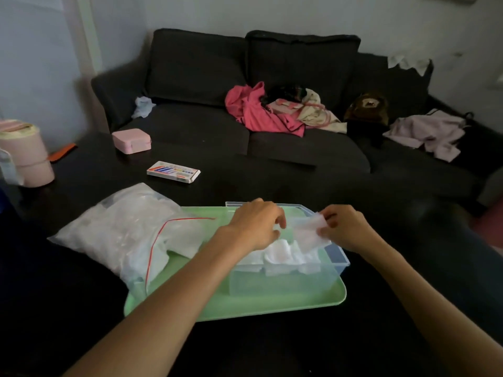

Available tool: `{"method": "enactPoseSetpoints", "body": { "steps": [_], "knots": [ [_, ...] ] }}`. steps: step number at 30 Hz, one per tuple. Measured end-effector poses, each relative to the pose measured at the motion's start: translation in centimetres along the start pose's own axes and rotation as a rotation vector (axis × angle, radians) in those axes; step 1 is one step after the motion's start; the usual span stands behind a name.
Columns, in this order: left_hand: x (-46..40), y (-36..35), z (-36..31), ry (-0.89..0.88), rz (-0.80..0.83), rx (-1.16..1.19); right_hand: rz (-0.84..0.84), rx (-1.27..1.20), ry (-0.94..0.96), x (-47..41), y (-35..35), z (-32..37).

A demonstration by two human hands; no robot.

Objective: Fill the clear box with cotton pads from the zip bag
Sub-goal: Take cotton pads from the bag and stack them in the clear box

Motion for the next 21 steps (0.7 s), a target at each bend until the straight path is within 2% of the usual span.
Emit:
{"method": "enactPoseSetpoints", "body": {
  "steps": [3,5,8,10,14,17,21],
  "knots": [
    [0.0,-2.8,0.2,-0.041,0.221,-0.193,0.036,0.181,0.01,-0.9,-0.9,0.3],
    [0.2,-3.7,0.3,-0.059,0.281,-0.274,0.025,0.248,0.038,-1.4,-1.6,1.2],
    [0.3,-3.8,0.7,-0.076,0.281,-0.271,0.033,0.316,0.055,-1.3,-3.0,2.0],
    [0.2,-3.7,0.8,-0.094,0.27,-0.273,0.014,0.466,0.095,-0.8,-3.6,2.2],
    [0.2,-3.9,0.7,-0.114,0.26,-0.299,-0.073,0.821,0.336,0.2,-4.0,3.7],
    [0.2,-3.4,0.2,-0.133,0.224,-0.309,0.061,0.81,0.516,-0.2,-3.8,4.5],
    [0.0,-3.2,-0.7,-0.202,0.191,-0.331,0.289,0.714,0.537,-0.9,-4.8,4.3]
  ]
}}
Point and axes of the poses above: each hand's wrist, its own x-axis away from the middle knuckle, its own y-axis out of the back of the hand, z = x × y, the point moved 8 cm from there along -x, towards the middle knuckle, and after that the axes turned 5 degrees about x, right-handed, at the moved point
